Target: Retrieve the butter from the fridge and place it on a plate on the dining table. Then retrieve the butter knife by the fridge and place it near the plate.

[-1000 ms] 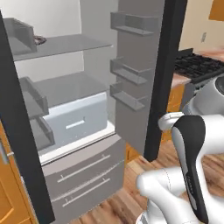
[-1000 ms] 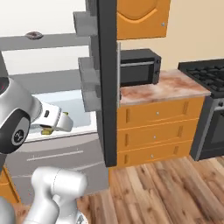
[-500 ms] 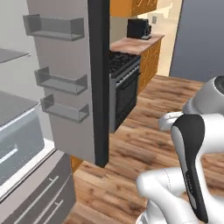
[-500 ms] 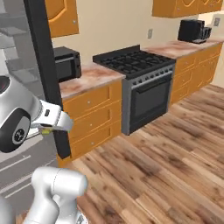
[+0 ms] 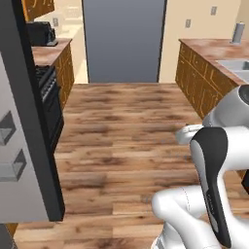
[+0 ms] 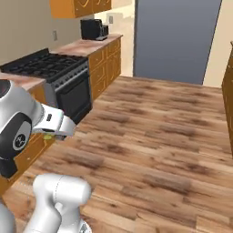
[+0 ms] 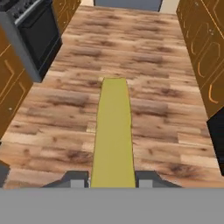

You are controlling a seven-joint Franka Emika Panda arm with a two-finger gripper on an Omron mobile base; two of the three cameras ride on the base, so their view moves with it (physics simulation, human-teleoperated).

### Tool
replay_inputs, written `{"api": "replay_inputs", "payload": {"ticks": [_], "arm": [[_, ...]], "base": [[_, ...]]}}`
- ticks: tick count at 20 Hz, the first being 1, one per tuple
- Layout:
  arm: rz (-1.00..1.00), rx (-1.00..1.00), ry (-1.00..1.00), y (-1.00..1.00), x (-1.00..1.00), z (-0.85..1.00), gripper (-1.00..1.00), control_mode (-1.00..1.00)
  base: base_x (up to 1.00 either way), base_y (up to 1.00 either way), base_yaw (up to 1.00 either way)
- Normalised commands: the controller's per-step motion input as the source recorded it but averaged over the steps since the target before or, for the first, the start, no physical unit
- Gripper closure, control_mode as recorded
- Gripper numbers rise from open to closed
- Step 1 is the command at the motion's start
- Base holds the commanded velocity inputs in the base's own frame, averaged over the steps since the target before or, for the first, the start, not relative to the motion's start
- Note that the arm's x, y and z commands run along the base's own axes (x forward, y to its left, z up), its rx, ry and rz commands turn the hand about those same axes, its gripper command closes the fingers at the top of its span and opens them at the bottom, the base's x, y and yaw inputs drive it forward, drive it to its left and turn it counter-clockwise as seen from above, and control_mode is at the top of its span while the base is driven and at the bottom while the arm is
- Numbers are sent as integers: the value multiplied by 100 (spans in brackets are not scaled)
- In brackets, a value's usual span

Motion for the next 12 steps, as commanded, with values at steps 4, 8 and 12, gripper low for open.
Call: {"api": "replay_inputs", "payload": {"ticks": [4,8,12], "arm": [[0,0,0,0,0,0,100,100],[0,0,0,0,0,0,100,100],[0,0,0,0,0,0,100,100]], "base": [[-5,-39,-79],[-21,-55,-71],[-17,-67,-68]]}}
